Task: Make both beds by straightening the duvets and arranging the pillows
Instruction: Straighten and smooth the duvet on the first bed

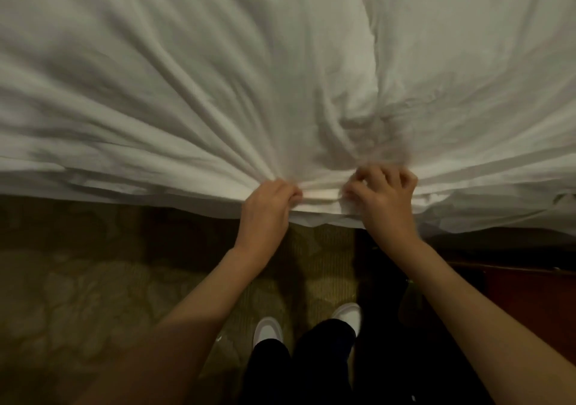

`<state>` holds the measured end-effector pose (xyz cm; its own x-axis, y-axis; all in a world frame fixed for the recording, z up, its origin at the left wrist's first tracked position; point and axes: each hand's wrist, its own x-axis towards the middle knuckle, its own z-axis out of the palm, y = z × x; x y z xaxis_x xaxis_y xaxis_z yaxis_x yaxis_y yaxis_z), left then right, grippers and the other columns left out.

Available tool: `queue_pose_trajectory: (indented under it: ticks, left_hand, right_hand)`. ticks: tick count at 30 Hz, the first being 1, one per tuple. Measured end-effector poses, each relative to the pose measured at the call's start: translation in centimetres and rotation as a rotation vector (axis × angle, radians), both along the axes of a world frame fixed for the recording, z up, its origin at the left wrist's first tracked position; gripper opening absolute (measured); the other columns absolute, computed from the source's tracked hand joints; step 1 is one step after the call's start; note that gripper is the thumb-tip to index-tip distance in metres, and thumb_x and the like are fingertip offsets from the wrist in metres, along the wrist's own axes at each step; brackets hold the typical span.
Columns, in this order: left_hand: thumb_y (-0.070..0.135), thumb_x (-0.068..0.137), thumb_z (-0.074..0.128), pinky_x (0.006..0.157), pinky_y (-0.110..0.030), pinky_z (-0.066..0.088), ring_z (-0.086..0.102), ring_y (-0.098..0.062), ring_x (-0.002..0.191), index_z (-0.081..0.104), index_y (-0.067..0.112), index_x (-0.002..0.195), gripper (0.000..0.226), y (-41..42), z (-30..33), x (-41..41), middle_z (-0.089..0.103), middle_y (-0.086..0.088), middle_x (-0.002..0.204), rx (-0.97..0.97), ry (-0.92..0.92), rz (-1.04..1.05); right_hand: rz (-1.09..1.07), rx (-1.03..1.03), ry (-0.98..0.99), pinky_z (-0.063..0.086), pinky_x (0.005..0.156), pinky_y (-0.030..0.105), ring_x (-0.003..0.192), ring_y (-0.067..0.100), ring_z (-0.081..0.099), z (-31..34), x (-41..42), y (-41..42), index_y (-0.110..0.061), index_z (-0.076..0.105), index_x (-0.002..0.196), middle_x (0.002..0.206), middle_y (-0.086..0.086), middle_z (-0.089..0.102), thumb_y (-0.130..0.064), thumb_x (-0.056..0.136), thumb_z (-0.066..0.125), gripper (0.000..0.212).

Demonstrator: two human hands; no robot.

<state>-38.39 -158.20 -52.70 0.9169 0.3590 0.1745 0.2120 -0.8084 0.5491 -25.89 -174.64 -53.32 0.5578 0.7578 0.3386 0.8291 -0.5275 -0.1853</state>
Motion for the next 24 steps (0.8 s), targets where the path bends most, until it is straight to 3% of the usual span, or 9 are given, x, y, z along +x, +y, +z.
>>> queue_pose_trajectory:
  ticks: [4,8,11,16,20,24]
  left_hand:
    - [0.021,0.089,0.047,0.068,-0.019,0.039,0.057,-0.013,0.074,0.068,0.012,0.082,0.024,-1.1,0.7,-3.3,0.065,0.0,0.08,-0.059,0.046,-0.018]
    - [0.018,0.087,0.055,0.067,-0.029,0.048,0.061,-0.019,0.076,0.07,0.011,0.086,0.016,-0.4,-0.4,-1.6,0.066,-0.002,0.083,-0.087,0.099,0.008]
    - [0.022,0.089,0.052,0.065,-0.033,0.051,0.062,-0.022,0.08,0.071,0.01,0.093,0.023,-0.1,-1.0,-0.8,0.066,-0.005,0.089,-0.072,0.128,-0.005]
    - [0.01,0.086,0.066,0.081,-0.038,0.05,0.059,-0.025,0.1,0.066,0.008,0.115,0.029,-0.3,0.0,-1.9,0.063,-0.007,0.111,-0.03,0.156,-0.125]
    - [0.009,0.088,0.062,0.075,-0.037,0.05,0.06,-0.026,0.097,0.066,0.008,0.115,0.027,0.2,2.9,0.3,0.064,-0.009,0.11,0.05,0.093,-0.174]
    - [0.01,0.086,0.065,0.081,-0.042,0.052,0.062,-0.031,0.102,0.064,0.009,0.12,0.034,0.3,6.2,3.3,0.064,-0.011,0.117,0.146,0.127,-0.222]
  right_hand:
    - [0.069,0.006,0.105,0.028,0.078,0.034,0.092,0.018,0.047,-0.2,-3.3,-2.2,-0.013,0.07,0.083,0.087,0.003,0.066,-0.018,0.084,0.055,0.016]
    - [-0.011,-0.007,0.188,0.028,0.073,0.029,0.087,0.021,0.049,-0.3,-2.7,-1.4,-0.011,0.069,0.084,0.085,0.006,0.064,-0.022,0.083,0.049,0.023]
    - [0.0,-0.043,0.184,0.03,0.077,0.03,0.091,0.022,0.047,-0.2,-2.4,-1.5,-0.009,0.069,0.094,0.092,0.007,0.064,-0.025,0.087,0.048,0.026]
    - [0.006,-0.082,0.194,0.031,0.088,0.032,0.101,0.018,0.046,0.9,-2.5,-2.9,-0.011,0.069,0.105,0.104,0.007,0.065,-0.034,0.09,0.046,0.036]
    - [-0.103,-0.048,0.223,0.039,0.09,0.037,0.106,0.023,0.052,3.2,-1.5,-3.1,-0.009,0.066,0.109,0.111,0.01,0.063,-0.027,0.087,0.052,0.031]
    - [-0.166,-0.064,0.313,0.04,0.093,0.039,0.118,0.025,0.051,6.4,0.0,-3.2,-0.011,0.061,0.12,0.127,0.007,0.058,-0.019,0.085,0.058,0.036]
